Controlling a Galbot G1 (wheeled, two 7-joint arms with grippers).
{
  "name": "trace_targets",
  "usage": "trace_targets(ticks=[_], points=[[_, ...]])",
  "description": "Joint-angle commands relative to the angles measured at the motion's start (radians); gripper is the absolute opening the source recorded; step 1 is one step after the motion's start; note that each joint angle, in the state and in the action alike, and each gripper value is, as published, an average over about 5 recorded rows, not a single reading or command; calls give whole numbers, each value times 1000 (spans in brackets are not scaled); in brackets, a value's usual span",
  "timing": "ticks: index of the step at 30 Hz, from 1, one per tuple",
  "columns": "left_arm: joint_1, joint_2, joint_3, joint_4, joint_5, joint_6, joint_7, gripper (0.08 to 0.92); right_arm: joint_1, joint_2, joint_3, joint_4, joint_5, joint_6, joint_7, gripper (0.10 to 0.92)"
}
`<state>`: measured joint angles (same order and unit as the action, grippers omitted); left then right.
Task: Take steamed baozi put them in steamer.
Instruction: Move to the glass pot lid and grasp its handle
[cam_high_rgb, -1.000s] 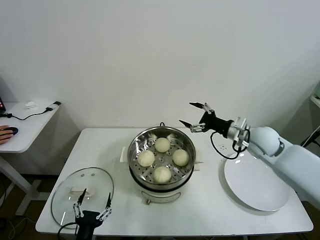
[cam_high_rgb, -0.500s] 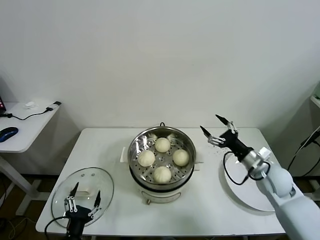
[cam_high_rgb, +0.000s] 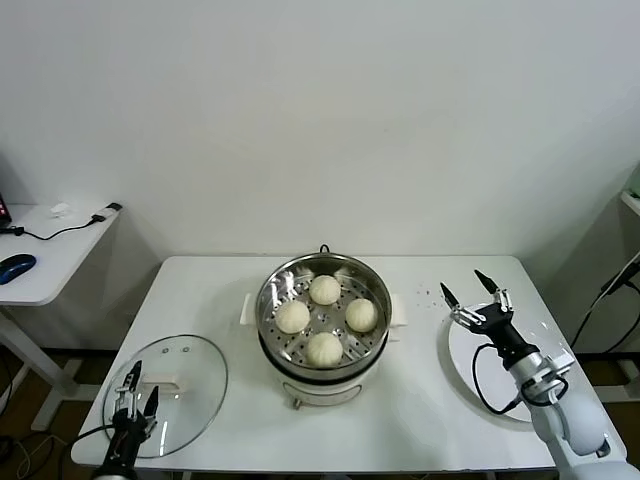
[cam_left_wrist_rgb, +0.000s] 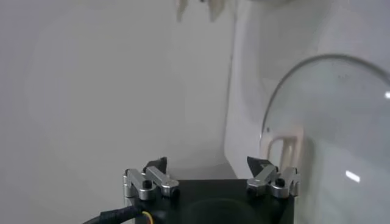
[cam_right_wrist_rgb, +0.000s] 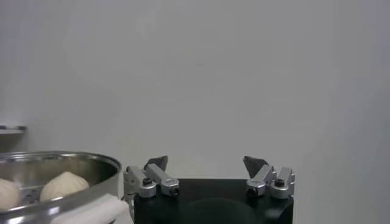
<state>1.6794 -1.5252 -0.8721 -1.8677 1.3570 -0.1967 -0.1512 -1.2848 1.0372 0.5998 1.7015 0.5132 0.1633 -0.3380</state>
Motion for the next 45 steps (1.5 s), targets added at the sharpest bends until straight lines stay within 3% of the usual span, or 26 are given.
trace_targets(ticks=[1,9,34,38,45], points=[[-57,19,-41,124,196,-40,-61,823,-45,53,58,-18,-37,5,-2,823],[-139,24,-32,210,232,-58,-118,823,-33,53,59,-33,-48,11,-3,823],[-277,54,7,331,256,-47,-148,820,-48,66,93,-66,-53,33,-21,823],[-276,53,11,339,250,-63,-142,740,-48,68,98,-73,-65,40,-27,823],[-276,55,11,338,224,-70,-135,516,-47,71,103,-84,-77,48,-31,823]])
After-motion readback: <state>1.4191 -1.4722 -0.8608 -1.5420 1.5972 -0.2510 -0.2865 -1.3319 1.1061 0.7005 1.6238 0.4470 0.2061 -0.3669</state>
